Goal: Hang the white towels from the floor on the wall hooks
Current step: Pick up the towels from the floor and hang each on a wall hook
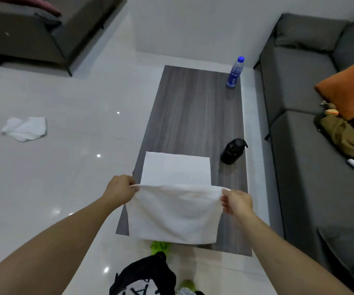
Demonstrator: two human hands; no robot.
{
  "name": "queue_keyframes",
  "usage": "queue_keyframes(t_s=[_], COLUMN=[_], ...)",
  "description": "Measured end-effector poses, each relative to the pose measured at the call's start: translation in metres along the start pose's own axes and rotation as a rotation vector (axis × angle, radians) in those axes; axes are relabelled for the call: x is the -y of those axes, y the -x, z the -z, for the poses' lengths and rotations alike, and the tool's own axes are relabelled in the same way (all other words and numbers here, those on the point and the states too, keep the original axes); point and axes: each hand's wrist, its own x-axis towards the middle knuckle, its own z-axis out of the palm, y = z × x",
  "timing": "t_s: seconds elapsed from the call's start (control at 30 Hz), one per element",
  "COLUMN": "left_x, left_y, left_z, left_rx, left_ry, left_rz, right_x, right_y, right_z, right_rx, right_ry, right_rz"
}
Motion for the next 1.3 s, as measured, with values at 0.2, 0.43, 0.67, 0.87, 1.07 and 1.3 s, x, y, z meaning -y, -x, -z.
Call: queue_keyframes(t_s=[0.2,0.43,0.67,0.87,1.07,1.3], left_x=[-0.030,-0.036,0.040,0.093,0.101,0.063], left_y=[-0.114,-0.189,-0.168,-0.132,-0.112,-0.077], left_z=[0.024,-0.001,-0.095,-0.168,-0.184,-0.135], left_rx=[0.002,-0.110,0.242,0.425,0.339,0.231], left_ry=[0.030,0.140,0.098,0.162,0.237,0.419], left_rz=[-0.008,0.041,0.246,0.446,0.508,0.663], right_x=[0.067,0.076,-0.048,-0.134,-0.149,-0.112], right_y=[-0.063,-0.120,-0.151,-0.152,-0.151,-0.108], right_z=[-0.057,-0.095,-0.089,-0.083,-0.071,-0.040], right_rx=[-0.049,-0.132,-0.110,-0.017,-0.021,0.081], right_ry=[-0.033,-0.085,0.248,0.471,0.504,0.101], right_rz=[-0.027,-0.068,-0.327,-0.301,-0.268,-0.309])
